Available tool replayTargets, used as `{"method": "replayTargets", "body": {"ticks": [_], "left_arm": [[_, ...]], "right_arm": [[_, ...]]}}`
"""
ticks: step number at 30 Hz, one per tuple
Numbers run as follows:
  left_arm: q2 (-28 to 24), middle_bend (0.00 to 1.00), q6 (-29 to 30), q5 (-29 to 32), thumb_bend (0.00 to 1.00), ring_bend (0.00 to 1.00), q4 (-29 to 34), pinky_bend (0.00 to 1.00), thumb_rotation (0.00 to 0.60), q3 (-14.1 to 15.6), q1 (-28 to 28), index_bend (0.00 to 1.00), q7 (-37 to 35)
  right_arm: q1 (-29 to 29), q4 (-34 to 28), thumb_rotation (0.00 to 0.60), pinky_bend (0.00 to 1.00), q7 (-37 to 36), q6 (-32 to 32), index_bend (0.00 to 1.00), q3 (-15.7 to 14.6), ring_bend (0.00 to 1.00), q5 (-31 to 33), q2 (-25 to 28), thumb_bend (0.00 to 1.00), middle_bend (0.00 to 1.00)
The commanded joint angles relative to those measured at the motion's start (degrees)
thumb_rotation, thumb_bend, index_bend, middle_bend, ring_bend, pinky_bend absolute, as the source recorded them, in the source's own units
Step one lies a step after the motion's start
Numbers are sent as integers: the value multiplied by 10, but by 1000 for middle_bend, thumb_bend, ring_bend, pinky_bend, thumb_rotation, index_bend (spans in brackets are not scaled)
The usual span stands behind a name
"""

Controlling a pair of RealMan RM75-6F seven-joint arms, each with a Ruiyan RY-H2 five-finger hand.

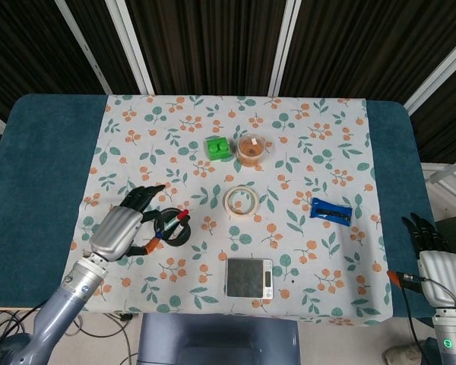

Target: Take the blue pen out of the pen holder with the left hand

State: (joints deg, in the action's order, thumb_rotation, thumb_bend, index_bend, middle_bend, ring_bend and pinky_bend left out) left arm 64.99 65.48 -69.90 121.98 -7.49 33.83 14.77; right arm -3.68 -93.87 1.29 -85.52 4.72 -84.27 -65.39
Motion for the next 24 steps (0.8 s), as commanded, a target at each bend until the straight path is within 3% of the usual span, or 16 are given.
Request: {"method": "replayTargets", "body": {"ticks": [1,7,13,20,24], "left_arm": [[-72,30,30,-54,377,0,26,0,600,2,-38,568,-69],[-109,33,76,-105,377,0,-32,0,600,7,-78,568,-143],[-83,37,72,-111,377,0,-126,0,600,12,-90,558,-230],[-39,38,18,-109,377,0,-211,0,600,15,-74,556,-339],[-3,38,-35,-99,377,0,-260,0,600,0,-39,558,-375]], "right_arm": [[0,0,600,169,2,0,76,0,44,0,0,127,0],[0,0,600,169,2,0,76,0,44,1,0,127,0],[0,-1,600,169,4,1,76,0,44,2,-1,127,0],[1,-3,600,169,7,3,76,0,44,5,-1,127,0],[0,-4,600,169,8,5,76,0,44,8,0,128,0]]}}
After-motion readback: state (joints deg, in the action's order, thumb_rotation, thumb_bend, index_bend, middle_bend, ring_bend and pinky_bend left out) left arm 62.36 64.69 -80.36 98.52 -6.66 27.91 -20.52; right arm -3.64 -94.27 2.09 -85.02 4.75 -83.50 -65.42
